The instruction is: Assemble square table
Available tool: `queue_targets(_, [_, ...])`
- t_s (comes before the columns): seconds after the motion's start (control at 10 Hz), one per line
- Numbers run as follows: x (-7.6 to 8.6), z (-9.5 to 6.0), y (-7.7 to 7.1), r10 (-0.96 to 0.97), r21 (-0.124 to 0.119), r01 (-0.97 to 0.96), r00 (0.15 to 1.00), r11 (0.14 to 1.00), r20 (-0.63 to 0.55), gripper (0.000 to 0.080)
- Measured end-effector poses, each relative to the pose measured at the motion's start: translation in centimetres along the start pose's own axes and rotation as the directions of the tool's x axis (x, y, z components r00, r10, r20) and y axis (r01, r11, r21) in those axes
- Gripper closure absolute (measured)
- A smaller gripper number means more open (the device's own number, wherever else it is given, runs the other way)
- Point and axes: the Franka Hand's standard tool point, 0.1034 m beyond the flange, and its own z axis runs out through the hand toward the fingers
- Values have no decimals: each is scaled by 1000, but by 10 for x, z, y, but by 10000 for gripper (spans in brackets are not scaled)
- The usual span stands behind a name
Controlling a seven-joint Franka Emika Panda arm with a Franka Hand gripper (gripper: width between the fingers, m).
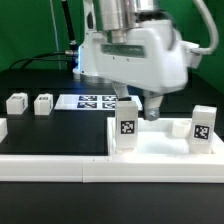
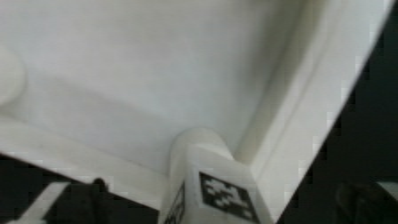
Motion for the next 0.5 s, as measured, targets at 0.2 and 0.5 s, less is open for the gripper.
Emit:
queue_targets(0.2, [1, 0, 1, -119, -1, 119, 993, 993, -1, 151])
queue_targets(0.5, [3, 0, 1, -371, -8, 371, 929, 929, -3, 150])
